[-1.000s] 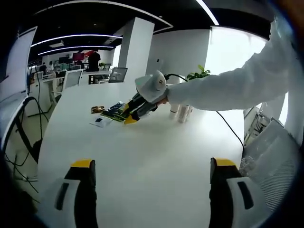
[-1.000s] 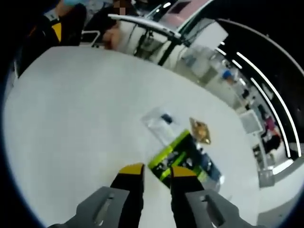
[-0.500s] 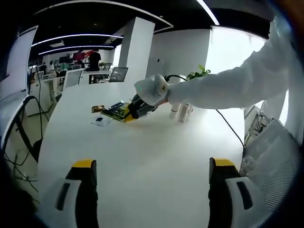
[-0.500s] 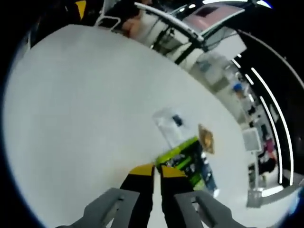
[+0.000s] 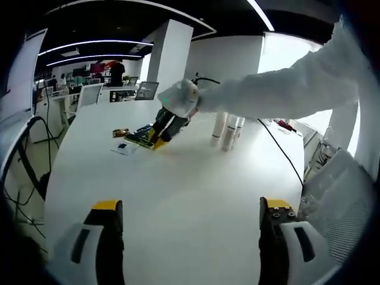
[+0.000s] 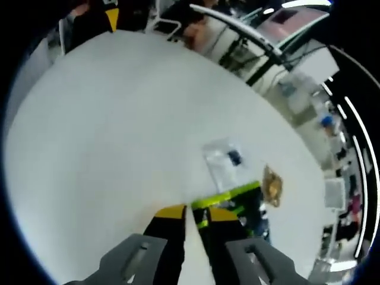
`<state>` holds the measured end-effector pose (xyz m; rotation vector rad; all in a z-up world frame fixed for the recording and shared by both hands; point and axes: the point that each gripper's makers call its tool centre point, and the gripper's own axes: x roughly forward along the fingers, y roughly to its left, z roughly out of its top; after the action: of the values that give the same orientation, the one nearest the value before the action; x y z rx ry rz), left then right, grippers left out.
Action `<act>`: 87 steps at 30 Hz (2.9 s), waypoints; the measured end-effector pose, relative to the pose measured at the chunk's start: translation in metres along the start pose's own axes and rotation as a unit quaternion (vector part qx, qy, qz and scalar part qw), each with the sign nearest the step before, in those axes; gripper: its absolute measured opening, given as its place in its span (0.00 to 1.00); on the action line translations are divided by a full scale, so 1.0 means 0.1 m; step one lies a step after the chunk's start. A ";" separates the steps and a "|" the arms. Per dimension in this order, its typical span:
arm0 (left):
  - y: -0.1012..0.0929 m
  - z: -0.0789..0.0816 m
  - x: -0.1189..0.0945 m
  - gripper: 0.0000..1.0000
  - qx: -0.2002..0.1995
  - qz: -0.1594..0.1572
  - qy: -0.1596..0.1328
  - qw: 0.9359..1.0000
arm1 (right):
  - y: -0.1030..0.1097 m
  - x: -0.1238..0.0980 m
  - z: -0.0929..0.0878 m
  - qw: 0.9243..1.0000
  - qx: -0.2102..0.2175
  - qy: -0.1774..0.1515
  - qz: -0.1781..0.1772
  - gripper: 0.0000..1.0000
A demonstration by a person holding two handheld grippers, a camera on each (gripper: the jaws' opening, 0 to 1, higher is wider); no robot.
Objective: Arrange the skincare products in the storage area until every visible bottle or jar stands upright without overlapping.
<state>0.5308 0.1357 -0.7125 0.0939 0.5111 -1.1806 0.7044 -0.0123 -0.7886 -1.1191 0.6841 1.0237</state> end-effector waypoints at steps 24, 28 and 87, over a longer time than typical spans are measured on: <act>0.04 -0.11 0.03 0.89 -0.020 -0.002 0.001 1.000 | 0.08 -0.01 -0.05 0.992 0.006 0.031 0.125 0.00; 0.01 -0.11 0.04 0.88 -0.018 -0.005 0.005 1.000 | 0.09 -0.02 -0.05 0.991 0.046 0.025 0.119 0.00; 0.02 -0.16 0.08 0.85 -0.022 -0.010 0.015 1.000 | -0.19 0.00 -0.62 0.996 -0.016 0.052 0.072 0.00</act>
<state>0.5298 0.1349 -0.7310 0.0688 0.5654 -1.1877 0.7241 -0.0730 -0.8009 -1.1709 0.8446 1.1067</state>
